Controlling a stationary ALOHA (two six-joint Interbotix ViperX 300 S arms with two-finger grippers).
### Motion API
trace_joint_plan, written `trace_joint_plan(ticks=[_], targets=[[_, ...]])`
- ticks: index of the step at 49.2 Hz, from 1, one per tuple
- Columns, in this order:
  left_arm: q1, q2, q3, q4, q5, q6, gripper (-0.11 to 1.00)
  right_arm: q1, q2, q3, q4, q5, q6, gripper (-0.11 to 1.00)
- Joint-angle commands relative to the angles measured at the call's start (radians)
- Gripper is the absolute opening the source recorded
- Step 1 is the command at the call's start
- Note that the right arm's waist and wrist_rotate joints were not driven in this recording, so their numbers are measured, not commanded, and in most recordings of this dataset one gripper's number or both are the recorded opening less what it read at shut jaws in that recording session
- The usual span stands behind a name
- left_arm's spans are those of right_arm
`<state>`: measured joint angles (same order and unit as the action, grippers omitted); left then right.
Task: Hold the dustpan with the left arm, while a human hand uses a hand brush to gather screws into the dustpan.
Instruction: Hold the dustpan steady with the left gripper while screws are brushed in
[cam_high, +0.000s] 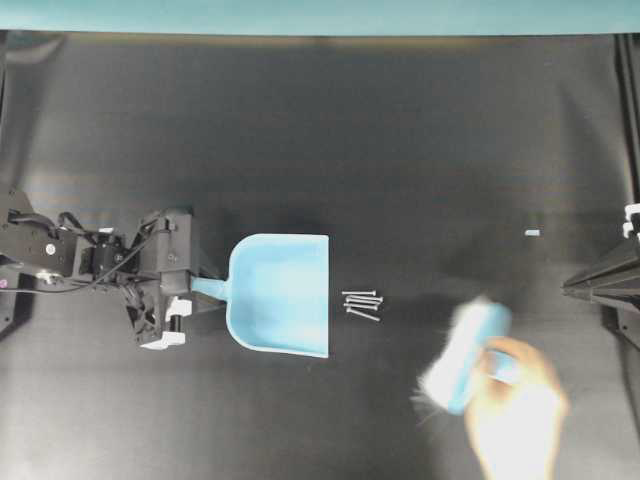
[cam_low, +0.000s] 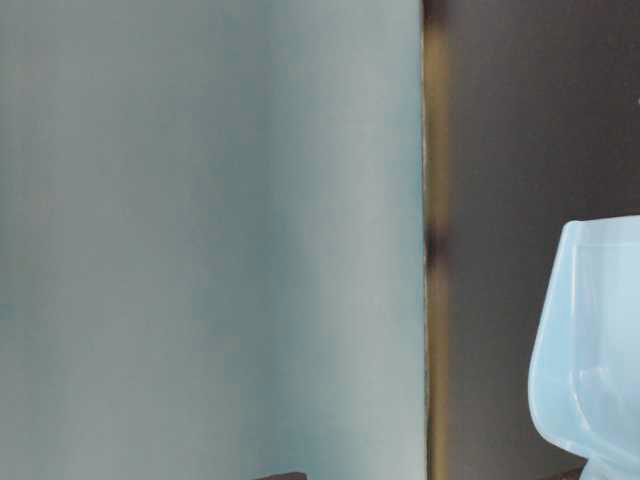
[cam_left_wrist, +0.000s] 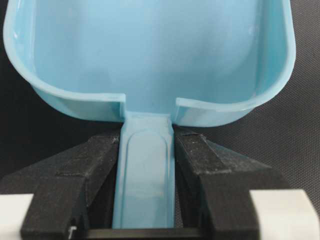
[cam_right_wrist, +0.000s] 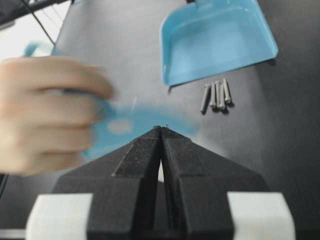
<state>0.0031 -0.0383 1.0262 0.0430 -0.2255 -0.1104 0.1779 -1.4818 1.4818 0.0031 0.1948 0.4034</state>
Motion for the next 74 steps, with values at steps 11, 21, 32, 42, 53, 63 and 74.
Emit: trace_joint_plan(ticks=[11, 21, 32, 42, 53, 63, 74], targets=[[0.026, 0.008, -0.038, 0.003, 0.038, 0.002, 0.30, 0.000, 0.003, -0.003, 0.000, -0.006, 0.002, 0.00], [0.038, 0.031, -0.061, 0.003, 0.057, 0.005, 0.30, 0.000, 0.003, -0.003, 0.000, -0.006, 0.000, 0.00], [0.038, 0.034, -0.067, 0.003, 0.120, 0.003, 0.30, 0.000, 0.003, -0.005, 0.000, -0.006, 0.002, 0.00], [0.034, 0.028, -0.087, 0.003, 0.144, 0.008, 0.30, 0.000, 0.003, -0.005, 0.000, -0.005, 0.000, 0.00], [-0.005, 0.034, -0.112, 0.003, 0.195, 0.009, 0.30, 0.000, 0.003, -0.005, 0.000, -0.005, 0.000, 0.00], [-0.012, 0.034, -0.114, 0.003, 0.206, 0.008, 0.30, 0.000, 0.003, -0.005, 0.000, -0.005, 0.000, 0.00], [-0.014, 0.051, -0.120, 0.003, 0.207, 0.008, 0.30, 0.000, 0.002, -0.005, 0.000, -0.005, 0.002, 0.00]])
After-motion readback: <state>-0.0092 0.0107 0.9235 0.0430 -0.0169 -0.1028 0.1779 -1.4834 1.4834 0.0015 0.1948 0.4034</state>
